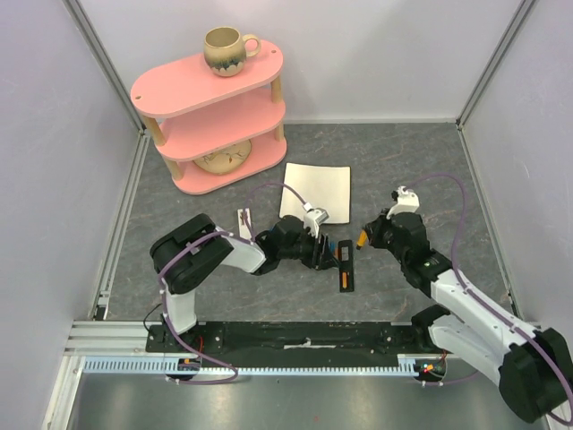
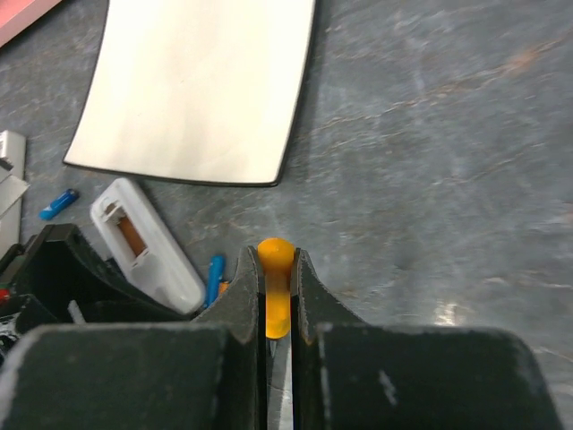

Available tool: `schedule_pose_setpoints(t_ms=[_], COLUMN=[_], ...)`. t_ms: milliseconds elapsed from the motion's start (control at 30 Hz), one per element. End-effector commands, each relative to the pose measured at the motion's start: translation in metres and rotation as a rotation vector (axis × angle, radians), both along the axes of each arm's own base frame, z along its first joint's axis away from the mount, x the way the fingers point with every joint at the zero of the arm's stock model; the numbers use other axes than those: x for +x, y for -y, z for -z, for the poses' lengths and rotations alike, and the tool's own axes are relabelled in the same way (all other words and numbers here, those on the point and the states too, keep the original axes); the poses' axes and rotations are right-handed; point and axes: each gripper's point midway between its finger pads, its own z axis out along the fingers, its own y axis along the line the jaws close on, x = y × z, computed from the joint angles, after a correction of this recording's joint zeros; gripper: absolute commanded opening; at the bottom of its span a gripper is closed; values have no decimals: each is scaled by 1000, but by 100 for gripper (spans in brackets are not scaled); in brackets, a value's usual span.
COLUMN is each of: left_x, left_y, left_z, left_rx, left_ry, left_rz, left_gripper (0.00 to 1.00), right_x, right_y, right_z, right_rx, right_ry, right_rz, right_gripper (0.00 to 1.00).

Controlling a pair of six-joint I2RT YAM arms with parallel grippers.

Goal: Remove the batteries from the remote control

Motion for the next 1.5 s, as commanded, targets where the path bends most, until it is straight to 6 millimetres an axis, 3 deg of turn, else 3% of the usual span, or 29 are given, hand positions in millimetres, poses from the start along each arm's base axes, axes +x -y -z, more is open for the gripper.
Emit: schedule_pose_setpoints(t_ms=[0, 133, 433, 533, 767, 967, 1467], left_x=[0, -11, -47, -48, -48, -49, -54], left_y=[-19, -19, -6, -2, 4, 6, 6], left_z=[5, -2, 11, 15, 17, 19, 21], left_rx=[59, 35, -4, -14, -16, -12, -9], left_ry=[6, -7, -107, -123, -131, -138, -153], left_rz=[-41, -18, 106, 119, 130, 138, 145], left_gripper=[51, 51, 48, 46, 45, 45, 41], right_x=[2, -6, -37, -45, -49, -50, -48], right_y=[34, 40, -3, -4, -4, -10, -8], right_z=[-27, -34, -38, -33, 3, 14, -6], right_rx=[-125, -142, 95, 131, 128, 162, 182], right_ry=[61, 71, 73, 68, -5, -19, 40], right_rz=[113, 114, -90, -96, -85, -98, -86], right_gripper=[0, 0, 0, 0, 0, 0, 0])
